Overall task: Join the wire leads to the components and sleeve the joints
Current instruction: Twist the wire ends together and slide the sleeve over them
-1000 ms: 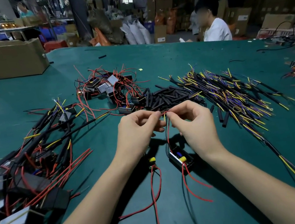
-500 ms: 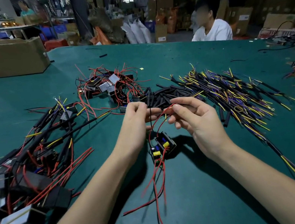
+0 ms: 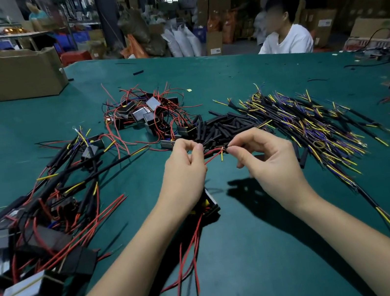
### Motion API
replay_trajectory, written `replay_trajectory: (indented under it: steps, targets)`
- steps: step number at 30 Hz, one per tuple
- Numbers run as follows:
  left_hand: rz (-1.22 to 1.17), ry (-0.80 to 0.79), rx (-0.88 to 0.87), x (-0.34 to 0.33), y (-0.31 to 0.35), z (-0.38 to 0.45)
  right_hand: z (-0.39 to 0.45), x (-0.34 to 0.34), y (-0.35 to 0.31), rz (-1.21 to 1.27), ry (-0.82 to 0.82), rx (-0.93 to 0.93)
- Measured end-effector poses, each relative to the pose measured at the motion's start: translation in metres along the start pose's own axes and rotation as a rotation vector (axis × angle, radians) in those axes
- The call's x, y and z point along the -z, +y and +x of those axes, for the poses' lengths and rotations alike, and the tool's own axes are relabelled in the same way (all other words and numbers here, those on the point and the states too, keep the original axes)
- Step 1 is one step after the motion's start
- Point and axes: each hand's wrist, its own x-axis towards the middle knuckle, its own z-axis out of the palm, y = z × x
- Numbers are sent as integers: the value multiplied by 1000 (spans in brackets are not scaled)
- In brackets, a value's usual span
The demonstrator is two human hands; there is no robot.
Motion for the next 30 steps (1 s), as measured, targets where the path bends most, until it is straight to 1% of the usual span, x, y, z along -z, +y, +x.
replay_trajectory:
  steps: [3, 6, 10, 13, 20, 23, 25, 26, 27, 30]
  targets:
    - [69, 33, -85, 0, 1, -2, 0, 1, 4, -122, -49, 55]
    - [96, 31, -142, -1, 2, -4, 0, 3, 7, -255, -62, 201]
    - [121, 29, -159, -1, 2, -4, 2, 6, 11, -354, -70, 343]
    - [143, 32, -161, 0, 1, -4, 4, 10, 13, -384, -99, 409]
    - [164, 42, -150, 3, -4, 1, 9, 14, 14, -447, -205, 391]
    - [171, 25, -162, 2, -5, 0, 13, 23, 17, -459, -288, 303]
    - [177, 10, -168, 1, -5, -1, 13, 32, 22, -569, -367, 211]
    - [181, 4, -168, 1, -5, -1, 11, 34, 25, -625, -376, 184]
    - [183, -2, -167, 1, -5, -1, 9, 35, 27, -648, -339, 183]
    - [193, -35, -172, 0, -4, -3, 5, 26, 25, -579, -162, 249]
